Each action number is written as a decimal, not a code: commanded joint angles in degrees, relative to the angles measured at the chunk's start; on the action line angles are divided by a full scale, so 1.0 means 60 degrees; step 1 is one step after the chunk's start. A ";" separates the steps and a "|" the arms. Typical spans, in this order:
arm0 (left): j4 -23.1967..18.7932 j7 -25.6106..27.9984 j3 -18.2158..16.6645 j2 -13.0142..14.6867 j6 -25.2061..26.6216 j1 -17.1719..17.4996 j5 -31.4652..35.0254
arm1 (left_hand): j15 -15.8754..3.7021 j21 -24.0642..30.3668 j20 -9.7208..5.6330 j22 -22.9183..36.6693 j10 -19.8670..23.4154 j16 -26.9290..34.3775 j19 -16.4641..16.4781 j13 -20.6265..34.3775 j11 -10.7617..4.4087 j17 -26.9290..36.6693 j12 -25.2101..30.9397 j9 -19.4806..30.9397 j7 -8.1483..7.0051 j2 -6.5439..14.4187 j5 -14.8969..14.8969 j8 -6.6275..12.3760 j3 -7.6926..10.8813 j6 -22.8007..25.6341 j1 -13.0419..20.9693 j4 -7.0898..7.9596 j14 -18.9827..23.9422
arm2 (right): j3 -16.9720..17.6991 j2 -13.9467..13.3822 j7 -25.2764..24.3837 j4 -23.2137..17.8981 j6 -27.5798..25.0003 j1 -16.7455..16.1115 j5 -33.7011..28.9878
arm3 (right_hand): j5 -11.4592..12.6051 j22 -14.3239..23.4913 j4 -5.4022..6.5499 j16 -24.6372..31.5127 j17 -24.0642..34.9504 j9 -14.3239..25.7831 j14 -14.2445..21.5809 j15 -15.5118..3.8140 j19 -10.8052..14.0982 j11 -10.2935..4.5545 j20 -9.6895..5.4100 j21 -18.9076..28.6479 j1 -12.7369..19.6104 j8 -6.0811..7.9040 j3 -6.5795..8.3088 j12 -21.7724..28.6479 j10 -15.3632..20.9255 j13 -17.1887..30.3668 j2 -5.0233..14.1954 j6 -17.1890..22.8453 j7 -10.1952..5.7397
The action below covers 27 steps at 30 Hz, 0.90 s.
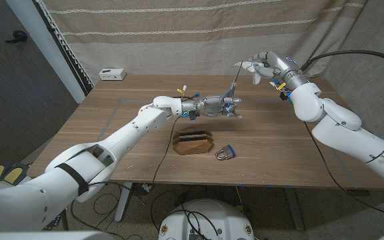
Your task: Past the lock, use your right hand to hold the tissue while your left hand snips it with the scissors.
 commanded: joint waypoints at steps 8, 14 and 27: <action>-0.1906 0.1379 -0.0381 0.1124 0.0605 0.0925 -0.0623 | -0.1382 0.0114 0.0040 -0.0061 0.0806 -0.0346 -0.0041 0.0038 -0.0680 -0.0332 0.0071 0.0081 -0.0068 -0.0217 -0.0114 0.0106 0.0387 0.0146 -0.0018 -0.0121 -0.0014 | -0.0300 0.0343 0.0151 -0.0014 -0.0257 0.0482 0.0158 | 0.0106 0.0052 0.0003 -0.0042 0.0064 -0.0001 0.0030 -0.1185 -0.0128 -0.0169 -0.1091 -0.0059 0.0093 0.0019 -0.0059 0.0048 0.0118 0.0020 0.0046 0.0002 -0.0056; -0.1937 0.1491 -0.0360 0.1418 0.0583 0.0967 -0.0505 | -0.1394 0.0133 0.0035 -0.0079 0.0878 -0.0472 -0.0078 0.0031 -0.0686 -0.0425 0.0067 0.0067 -0.0105 -0.0282 -0.0140 0.0127 0.0504 0.0151 -0.0050 -0.0185 0.0093 | -0.0497 0.0495 0.0170 0.0085 -0.0369 0.0708 0.0107 | 0.0125 0.0049 0.0001 -0.0044 0.0084 -0.0001 0.0035 -0.1186 -0.0152 -0.0172 -0.1091 -0.0087 0.0095 0.0022 -0.0070 0.0056 0.0134 0.0015 0.0045 0.0009 -0.0057; -0.1649 0.1356 -0.0268 0.1535 0.0399 0.0771 -0.0316 | -0.1406 0.0192 0.0032 -0.0097 0.1043 -0.0627 -0.0131 0.0035 -0.0673 -0.0431 0.0065 -0.0068 -0.0056 -0.0399 -0.0169 0.0152 0.0716 0.0291 -0.0156 -0.0300 0.0238 | -0.0862 0.0790 -0.0044 0.0788 0.0132 0.1048 0.0046 | 0.0147 0.0046 0.0001 -0.0053 0.0101 -0.0002 0.0037 -0.1185 -0.0175 -0.0174 -0.1092 -0.0120 0.0098 0.0024 -0.0079 0.0062 0.0141 0.0011 0.0052 0.0018 -0.0080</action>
